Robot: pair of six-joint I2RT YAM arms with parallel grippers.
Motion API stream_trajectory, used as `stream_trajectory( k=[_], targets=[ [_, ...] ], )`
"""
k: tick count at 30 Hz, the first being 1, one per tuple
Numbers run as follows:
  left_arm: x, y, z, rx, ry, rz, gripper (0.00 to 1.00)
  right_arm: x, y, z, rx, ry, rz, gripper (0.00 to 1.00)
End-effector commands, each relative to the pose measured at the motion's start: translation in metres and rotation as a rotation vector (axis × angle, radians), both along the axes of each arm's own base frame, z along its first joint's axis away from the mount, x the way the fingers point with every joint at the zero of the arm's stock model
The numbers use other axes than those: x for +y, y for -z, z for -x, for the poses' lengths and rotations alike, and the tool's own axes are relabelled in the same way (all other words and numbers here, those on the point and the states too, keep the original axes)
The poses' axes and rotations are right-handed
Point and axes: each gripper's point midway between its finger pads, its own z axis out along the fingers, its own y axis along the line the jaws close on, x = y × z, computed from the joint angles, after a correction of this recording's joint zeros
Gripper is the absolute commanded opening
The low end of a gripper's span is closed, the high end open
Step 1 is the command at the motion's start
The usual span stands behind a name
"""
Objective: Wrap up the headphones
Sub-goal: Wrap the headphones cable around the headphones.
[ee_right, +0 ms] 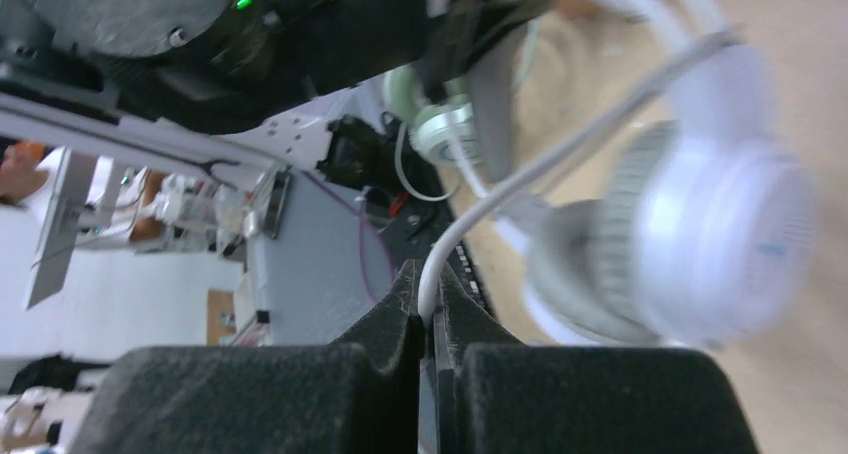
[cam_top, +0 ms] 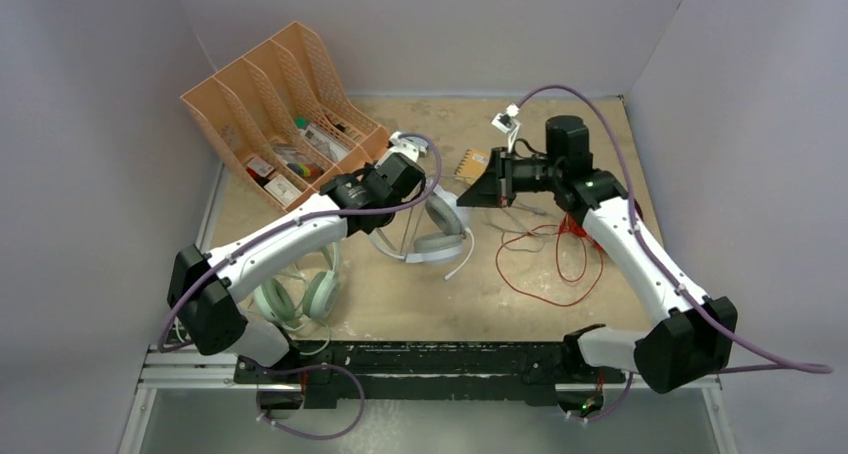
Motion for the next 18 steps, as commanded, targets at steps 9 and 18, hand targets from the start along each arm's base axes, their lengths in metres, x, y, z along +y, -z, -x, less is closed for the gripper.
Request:
stream_trajectory(
  k=[9,18],
  targets=[
    [-0.022,-0.093,-0.071,-0.338,-0.288,0.449,0.00,0.069,-0.002,0.012,-0.168,0.101,-0.039,0.00],
    [-0.020,-0.153,-0.069,-0.445,-0.302,0.633,0.00,0.067,0.023,0.013,-0.264,0.192,0.000,0.14]
  ],
)
